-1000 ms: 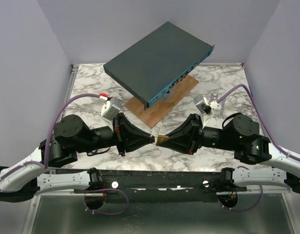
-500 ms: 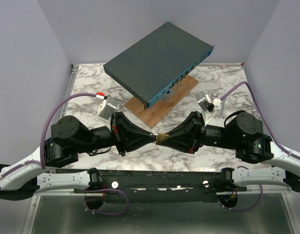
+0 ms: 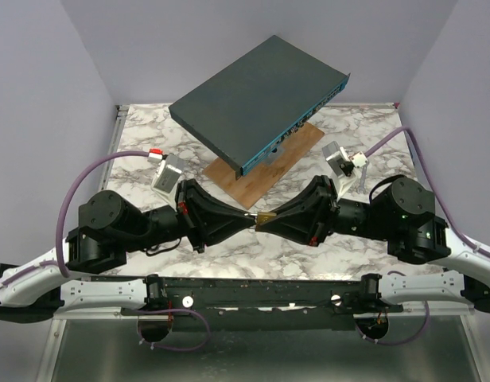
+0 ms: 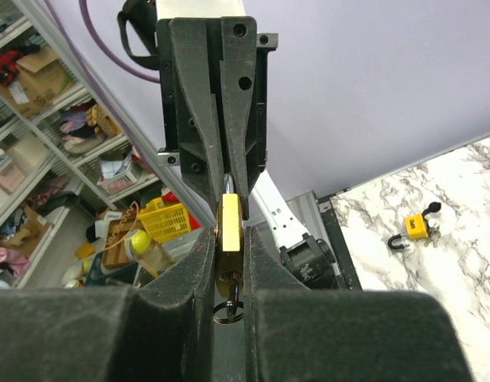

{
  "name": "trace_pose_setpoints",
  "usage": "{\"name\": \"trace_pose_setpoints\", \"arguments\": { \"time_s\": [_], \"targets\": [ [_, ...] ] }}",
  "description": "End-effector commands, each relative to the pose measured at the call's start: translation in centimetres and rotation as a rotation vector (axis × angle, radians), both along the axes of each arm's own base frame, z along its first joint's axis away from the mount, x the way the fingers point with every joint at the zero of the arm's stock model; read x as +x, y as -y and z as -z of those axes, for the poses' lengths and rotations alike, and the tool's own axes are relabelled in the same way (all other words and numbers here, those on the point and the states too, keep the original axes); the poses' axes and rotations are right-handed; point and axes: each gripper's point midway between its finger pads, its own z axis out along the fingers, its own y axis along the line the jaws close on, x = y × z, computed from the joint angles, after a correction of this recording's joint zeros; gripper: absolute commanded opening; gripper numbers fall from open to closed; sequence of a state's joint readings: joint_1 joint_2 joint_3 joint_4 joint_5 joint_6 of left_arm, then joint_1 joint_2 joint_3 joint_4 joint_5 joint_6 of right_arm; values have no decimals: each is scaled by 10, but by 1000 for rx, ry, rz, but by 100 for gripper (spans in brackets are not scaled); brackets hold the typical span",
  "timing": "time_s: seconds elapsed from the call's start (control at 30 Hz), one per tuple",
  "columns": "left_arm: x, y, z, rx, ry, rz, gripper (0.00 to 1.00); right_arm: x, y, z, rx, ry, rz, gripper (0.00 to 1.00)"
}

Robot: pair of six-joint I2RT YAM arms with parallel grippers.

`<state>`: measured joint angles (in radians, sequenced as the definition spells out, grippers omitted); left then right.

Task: Lock with the key
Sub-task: Lock the lock.

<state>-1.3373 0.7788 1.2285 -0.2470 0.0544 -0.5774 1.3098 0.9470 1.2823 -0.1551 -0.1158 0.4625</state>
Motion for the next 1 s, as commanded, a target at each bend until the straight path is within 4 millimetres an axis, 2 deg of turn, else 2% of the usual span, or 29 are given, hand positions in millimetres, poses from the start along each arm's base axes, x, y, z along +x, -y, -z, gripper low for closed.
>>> {"name": "trace_pose_setpoints", "arguments": {
  "time_s": [0.0, 0.27, 0.43, 0.53, 0.6, 0.73, 0.97],
  "targets": [
    [-9, 52, 136, 459, -100, 63, 0, 44, -50, 33, -83, -27, 168, 1],
    [3, 58, 156, 535, -112, -11, 0, 57, -58, 44, -137, -48, 225, 1],
    [4, 61, 155, 529, -101, -5, 0, 54, -69, 55, -166, -59, 198, 1],
    [6, 61, 146, 504, -87, 0, 0, 52, -76, 64, -189, -76, 177, 1],
    [9, 60, 132, 468, -70, -7, 0, 52, -79, 74, -210, -91, 175, 1],
    [-1, 64, 109, 416, -43, 59, 0, 53, -85, 91, -242, -116, 175, 1],
    [-15, 67, 100, 382, -20, 137, 0, 64, -90, 109, -282, -132, 234, 1]
  ]
}}
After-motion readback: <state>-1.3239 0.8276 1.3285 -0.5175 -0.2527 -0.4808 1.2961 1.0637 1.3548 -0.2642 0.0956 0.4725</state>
